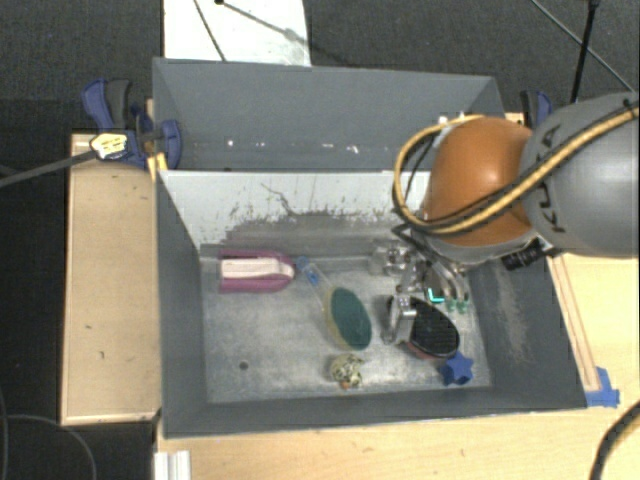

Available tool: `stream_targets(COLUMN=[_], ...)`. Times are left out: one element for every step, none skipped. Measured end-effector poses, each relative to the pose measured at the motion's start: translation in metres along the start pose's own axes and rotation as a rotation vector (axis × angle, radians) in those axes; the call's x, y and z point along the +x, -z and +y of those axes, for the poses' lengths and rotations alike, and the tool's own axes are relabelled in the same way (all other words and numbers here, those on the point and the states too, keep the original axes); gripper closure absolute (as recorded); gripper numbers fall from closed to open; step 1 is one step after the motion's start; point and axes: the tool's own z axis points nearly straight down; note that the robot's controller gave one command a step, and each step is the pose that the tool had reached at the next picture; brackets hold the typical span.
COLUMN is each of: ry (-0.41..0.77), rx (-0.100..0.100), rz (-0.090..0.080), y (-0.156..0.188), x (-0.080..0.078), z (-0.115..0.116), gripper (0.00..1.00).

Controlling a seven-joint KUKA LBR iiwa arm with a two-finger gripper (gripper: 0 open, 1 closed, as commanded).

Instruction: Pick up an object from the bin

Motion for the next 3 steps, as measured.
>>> stream_targets(ry=[-0.35, -0.35, -0.36], rx=[0.001, -0.001, -0.002], rz=[0.004, -0.001, -0.013], y=[-0.074, -0.071, 0.069], x=[0.004, 0.003, 0.022], z=[0.021, 0.021, 0.008], gripper=[0.0, 1.0, 1.0])
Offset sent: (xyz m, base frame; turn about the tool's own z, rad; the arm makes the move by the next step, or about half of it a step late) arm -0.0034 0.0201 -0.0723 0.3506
